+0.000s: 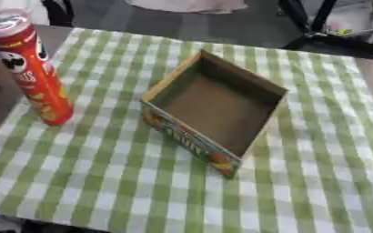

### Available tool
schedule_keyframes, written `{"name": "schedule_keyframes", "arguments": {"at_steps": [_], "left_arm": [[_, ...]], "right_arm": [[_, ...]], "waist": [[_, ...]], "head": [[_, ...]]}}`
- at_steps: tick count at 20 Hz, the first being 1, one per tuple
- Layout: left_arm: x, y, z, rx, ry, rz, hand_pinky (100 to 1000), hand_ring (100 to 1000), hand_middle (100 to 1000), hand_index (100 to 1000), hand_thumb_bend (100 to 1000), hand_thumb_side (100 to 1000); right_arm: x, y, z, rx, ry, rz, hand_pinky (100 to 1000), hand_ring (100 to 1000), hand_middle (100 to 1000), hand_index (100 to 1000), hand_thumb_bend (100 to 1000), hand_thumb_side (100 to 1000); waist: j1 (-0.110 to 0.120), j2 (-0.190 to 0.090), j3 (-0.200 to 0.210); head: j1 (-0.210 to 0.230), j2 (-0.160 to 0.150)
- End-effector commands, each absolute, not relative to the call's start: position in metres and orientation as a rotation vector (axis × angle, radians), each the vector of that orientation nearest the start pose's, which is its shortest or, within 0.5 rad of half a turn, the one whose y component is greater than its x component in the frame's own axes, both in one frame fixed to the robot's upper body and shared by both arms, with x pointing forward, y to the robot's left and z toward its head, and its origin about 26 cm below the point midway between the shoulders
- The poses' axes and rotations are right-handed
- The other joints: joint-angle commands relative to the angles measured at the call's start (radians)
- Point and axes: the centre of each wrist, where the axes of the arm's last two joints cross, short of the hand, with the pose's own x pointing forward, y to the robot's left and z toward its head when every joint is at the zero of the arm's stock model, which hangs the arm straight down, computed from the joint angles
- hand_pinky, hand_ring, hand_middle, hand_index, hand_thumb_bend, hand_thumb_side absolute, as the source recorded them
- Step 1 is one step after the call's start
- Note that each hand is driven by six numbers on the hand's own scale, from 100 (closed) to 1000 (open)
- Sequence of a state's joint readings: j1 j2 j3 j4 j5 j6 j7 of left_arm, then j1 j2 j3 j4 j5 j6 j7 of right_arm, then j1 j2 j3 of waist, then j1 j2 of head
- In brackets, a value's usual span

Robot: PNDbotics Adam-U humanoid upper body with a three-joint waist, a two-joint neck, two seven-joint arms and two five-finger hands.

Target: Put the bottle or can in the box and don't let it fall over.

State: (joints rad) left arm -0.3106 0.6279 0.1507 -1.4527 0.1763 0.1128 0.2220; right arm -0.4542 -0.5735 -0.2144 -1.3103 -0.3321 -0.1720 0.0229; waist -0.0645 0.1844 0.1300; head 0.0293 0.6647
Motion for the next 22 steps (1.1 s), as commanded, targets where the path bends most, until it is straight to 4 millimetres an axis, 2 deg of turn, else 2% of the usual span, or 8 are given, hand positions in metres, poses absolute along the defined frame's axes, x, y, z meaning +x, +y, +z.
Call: {"name": "schedule_keyframes", "arguments": {"at_steps": [1, 8, 22], "left_arm": [[0.343, 0.425, 0.164, 0.666, -1.736, -0.035, 920, 805, 809, 833, 789, 315], [0.35, 0.424, 0.163, 0.648, -1.727, -0.048, 925, 811, 814, 835, 798, 317], [0.364, 0.423, 0.162, 0.599, -1.715, -0.098, 934, 821, 825, 848, 842, 338]], "right_arm": [[0.372, -0.425, 0.171, -0.286, -2.065, 0.024, 603, 868, 915, 801, 857, 252], [0.372, -0.424, 0.169, -0.281, -2.061, 0.023, 603, 868, 915, 799, 855, 250], [0.375, -0.421, 0.17, -0.265, -2.062, 0.031, 602, 863, 909, 795, 853, 248]], "waist": [[0.002, -0.011, 0.001], [-0.001, -0.01, -0.001], [-0.003, -0.005, -0.007]], "head": [[0.011, -0.01], [0.03, -0.013], [0.035, -0.024]]}}
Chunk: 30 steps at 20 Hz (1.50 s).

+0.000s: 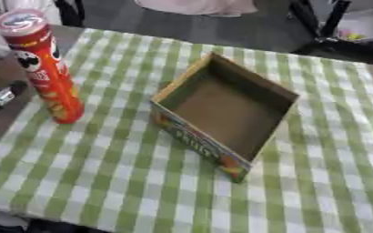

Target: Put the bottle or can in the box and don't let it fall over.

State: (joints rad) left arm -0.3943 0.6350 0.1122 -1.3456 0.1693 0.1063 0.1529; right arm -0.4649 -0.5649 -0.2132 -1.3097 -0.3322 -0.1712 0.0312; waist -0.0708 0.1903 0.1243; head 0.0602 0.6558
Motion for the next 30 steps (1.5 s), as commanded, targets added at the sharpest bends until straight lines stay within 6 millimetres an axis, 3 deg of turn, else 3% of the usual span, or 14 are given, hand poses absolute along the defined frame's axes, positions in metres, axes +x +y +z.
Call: {"name": "schedule_keyframes", "arguments": {"at_steps": [1, 10, 11, 14, 30], "left_arm": [[0.365, 0.423, 0.163, 0.594, -1.716, -0.101, 934, 821, 826, 848, 848, 343], [0.371, 0.42, 0.163, 0.555, -1.739, -0.114, 936, 827, 822, 839, 871, 363], [0.371, 0.419, 0.164, 0.549, -1.746, -0.116, 940, 835, 827, 837, 915, 402], [0.373, 0.417, 0.165, 0.523, -1.768, -0.123, 940, 835, 827, 836, 927, 414], [0.382, 0.404, 0.173, 0.476, -1.826, -0.156, 935, 826, 825, 831, 933, 417]], "right_arm": [[0.375, -0.42, 0.17, -0.264, -2.062, 0.031, 602, 863, 908, 795, 852, 247], [0.376, -0.419, 0.17, -0.256, -2.063, 0.03, 601, 859, 904, 793, 850, 246], [0.376, -0.418, 0.17, -0.254, -2.063, 0.03, 600, 856, 901, 792, 846, 243], [0.377, -0.417, 0.17, -0.251, -2.059, 0.027, 600, 854, 899, 791, 845, 241], [0.378, -0.415, 0.168, -0.238, -2.055, 0.018, 600, 847, 893, 787, 833, 232]], "waist": [[0.002, -0.011, -0.002], [0.0, -0.006, -0.006], [-0.001, -0.005, -0.006], [-0.002, -0.003, -0.007], [-0.008, 0.001, -0.009]], "head": [[0.006, -0.016], [0.01, -0.022], [0.011, -0.024], [0.014, -0.026], [0.021, -0.032]]}}
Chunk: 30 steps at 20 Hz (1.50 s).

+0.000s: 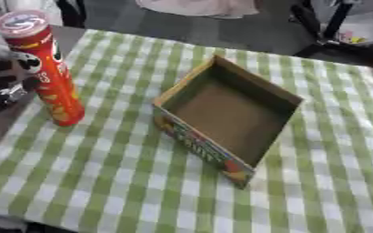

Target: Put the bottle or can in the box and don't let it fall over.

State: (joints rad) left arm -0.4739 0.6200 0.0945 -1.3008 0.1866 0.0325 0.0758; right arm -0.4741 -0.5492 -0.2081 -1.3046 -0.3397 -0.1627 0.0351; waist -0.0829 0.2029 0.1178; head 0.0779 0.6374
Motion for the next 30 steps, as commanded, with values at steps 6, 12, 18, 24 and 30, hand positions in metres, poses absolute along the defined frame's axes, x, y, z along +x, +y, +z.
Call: {"name": "schedule_keyframes", "arguments": {"at_steps": [6, 12, 18, 24, 30], "left_arm": [[0.385, 0.4, 0.175, 0.464, -1.839, -0.165, 937, 832, 823, 826, 939, 423], [0.389, 0.393, 0.179, 0.439, -1.865, -0.177, 938, 837, 829, 829, 952, 433], [0.394, 0.388, 0.182, 0.431, -1.871, -0.178, 934, 829, 812, 819, 945, 424], [0.397, 0.383, 0.184, 0.411, -1.885, -0.179, 933, 828, 807, 813, 960, 440], [0.401, 0.378, 0.185, 0.394, -1.893, -0.17, 929, 822, 795, 802, 967, 441]], "right_arm": [[0.378, -0.415, 0.167, -0.236, -2.052, 0.014, 600, 845, 892, 786, 832, 231], [0.378, -0.415, 0.166, -0.232, -2.05, 0.012, 600, 843, 891, 785, 827, 227], [0.378, -0.415, 0.165, -0.228, -2.047, 0.01, 600, 840, 890, 784, 821, 222], [0.378, -0.414, 0.164, -0.226, -2.042, 0.008, 598, 836, 887, 781, 817, 219], [0.378, -0.414, 0.164, -0.224, -2.041, 0.005, 598, 834, 886, 780, 815, 217]], "waist": [[0.003, -0.01, -0.004], [0.003, -0.01, -0.003], [0.001, -0.009, -0.004], [0.001, -0.007, -0.005], [-0.001, -0.006, -0.007]], "head": [[0.004, -0.013], [0.005, -0.016], [0.006, -0.017], [0.007, -0.018], [0.009, -0.02]]}}
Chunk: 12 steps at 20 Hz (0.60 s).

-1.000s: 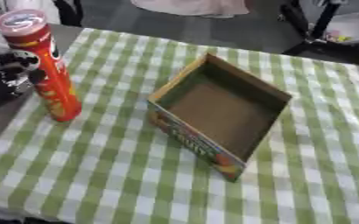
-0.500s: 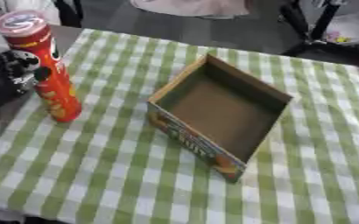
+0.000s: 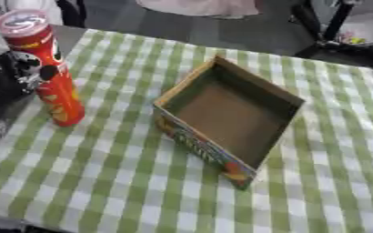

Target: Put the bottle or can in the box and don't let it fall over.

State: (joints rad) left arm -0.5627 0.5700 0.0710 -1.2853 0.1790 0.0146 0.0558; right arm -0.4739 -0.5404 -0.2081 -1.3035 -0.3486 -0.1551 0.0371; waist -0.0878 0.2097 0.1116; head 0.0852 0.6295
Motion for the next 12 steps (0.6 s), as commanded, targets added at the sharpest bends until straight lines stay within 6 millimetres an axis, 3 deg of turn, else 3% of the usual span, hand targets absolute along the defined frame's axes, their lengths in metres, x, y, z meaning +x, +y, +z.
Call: {"name": "schedule_keyframes", "arguments": {"at_steps": [1, 12], "left_arm": [[0.4015, 0.3775, 0.1846, 0.392, -1.893, -0.17, 929, 822, 794, 801, 967, 441], [0.4059, 0.3713, 0.1845, 0.386, -1.904, -0.168, 914, 798, 768, 786, 954, 423]], "right_arm": [[0.3784, -0.4134, 0.164, -0.224, -2.041, 0.004, 598, 834, 885, 780, 815, 217], [0.379, -0.4121, 0.164, -0.221, -2.035, 0.002, 597, 830, 883, 777, 807, 210]], "waist": [[0.004, -0.012, -0.002], [0.005, -0.011, -0.005]], "head": [[0.001, -0.012], [0.001, -0.014]]}}
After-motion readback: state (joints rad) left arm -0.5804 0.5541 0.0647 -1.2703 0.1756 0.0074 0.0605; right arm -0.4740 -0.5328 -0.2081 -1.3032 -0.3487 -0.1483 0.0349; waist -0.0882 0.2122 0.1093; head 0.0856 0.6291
